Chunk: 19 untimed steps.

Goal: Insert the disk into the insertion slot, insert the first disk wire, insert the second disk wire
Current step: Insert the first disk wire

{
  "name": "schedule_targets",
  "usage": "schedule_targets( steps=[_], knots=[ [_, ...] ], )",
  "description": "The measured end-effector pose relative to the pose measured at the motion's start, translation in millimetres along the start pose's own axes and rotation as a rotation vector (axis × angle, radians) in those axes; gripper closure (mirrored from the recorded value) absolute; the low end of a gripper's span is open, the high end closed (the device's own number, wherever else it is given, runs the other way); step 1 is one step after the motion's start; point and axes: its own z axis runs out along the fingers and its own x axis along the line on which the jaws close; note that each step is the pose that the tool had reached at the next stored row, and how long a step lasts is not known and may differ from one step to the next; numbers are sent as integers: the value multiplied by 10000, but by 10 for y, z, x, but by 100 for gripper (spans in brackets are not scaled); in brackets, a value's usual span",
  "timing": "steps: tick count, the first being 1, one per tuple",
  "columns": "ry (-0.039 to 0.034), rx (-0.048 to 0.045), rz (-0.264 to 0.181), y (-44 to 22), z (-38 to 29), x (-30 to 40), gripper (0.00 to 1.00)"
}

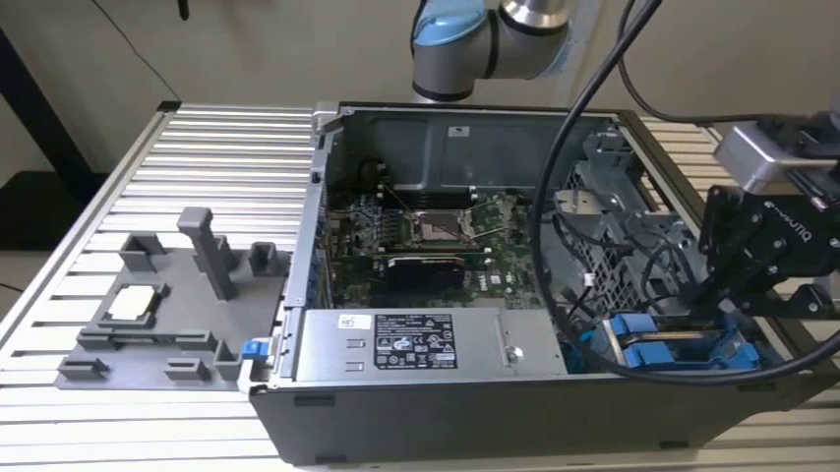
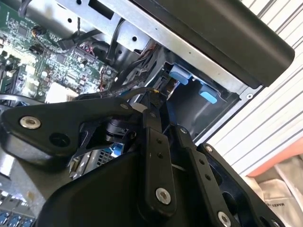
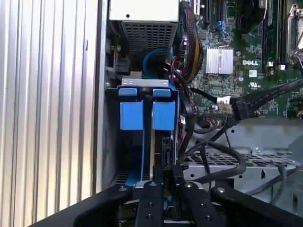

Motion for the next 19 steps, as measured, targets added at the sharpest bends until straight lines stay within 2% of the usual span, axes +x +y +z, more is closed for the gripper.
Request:
schedule_targets(
  steps=[19],
  knots=[
    [5,0,-36,-12,66,-41,81]
  ],
)
